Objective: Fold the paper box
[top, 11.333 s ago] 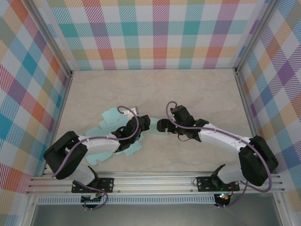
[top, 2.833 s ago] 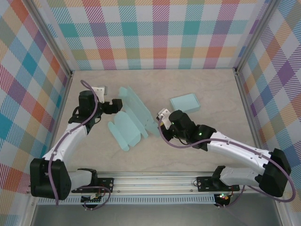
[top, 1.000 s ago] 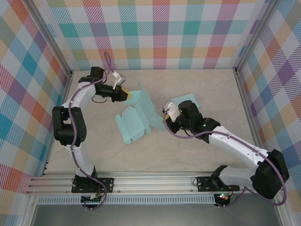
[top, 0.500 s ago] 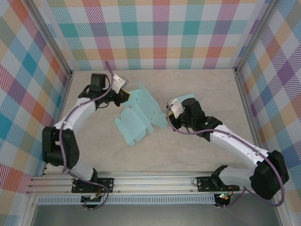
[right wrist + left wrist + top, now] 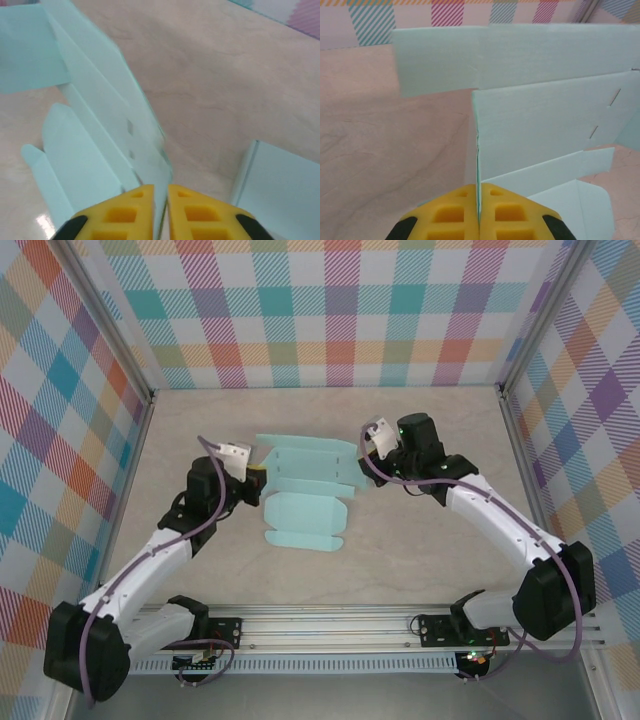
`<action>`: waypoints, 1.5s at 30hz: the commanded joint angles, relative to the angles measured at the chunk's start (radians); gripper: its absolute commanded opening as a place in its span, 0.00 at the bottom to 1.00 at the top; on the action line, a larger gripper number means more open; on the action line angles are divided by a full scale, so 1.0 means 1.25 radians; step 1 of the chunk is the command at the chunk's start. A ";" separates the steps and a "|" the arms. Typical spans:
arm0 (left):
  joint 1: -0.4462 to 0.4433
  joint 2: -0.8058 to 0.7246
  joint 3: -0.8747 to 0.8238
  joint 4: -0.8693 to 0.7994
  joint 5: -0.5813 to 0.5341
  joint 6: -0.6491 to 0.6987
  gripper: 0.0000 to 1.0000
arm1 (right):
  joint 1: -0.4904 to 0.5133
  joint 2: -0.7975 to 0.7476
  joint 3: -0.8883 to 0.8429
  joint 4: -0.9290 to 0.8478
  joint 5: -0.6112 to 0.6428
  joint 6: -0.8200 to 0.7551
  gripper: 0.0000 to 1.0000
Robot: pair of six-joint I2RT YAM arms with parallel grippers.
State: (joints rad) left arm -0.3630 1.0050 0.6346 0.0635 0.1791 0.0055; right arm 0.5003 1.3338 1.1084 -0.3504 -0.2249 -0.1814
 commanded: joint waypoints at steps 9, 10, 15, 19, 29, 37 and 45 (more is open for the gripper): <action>-0.009 -0.081 -0.040 0.064 0.087 0.144 0.00 | 0.001 -0.066 0.028 -0.026 -0.160 -0.127 0.63; -0.009 -0.084 -0.037 0.060 0.098 0.155 0.00 | 0.001 -0.071 0.026 -0.021 -0.142 -0.133 0.64; -0.009 -0.102 -0.030 0.028 0.132 0.206 0.00 | -0.004 -0.096 0.016 0.016 -0.050 -0.163 0.75; -0.009 -0.113 -0.033 0.016 0.148 0.226 0.00 | -0.017 -0.099 0.017 0.014 -0.040 -0.182 0.79; -0.009 -0.113 -0.034 0.006 0.191 0.252 0.00 | -0.042 -0.064 -0.002 0.015 -0.118 -0.187 0.66; -0.009 -0.130 -0.028 -0.016 0.190 0.259 0.00 | -0.047 -0.047 -0.005 0.017 -0.152 -0.190 0.47; -0.008 -0.165 -0.027 -0.043 0.180 0.273 0.00 | -0.059 -0.049 -0.030 0.021 -0.153 -0.187 0.47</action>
State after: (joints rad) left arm -0.3710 0.8227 0.5930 0.0219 0.3958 0.3199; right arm 0.4385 1.2736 1.0916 -0.3405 -0.3809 -0.4057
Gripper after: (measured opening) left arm 0.054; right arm 0.472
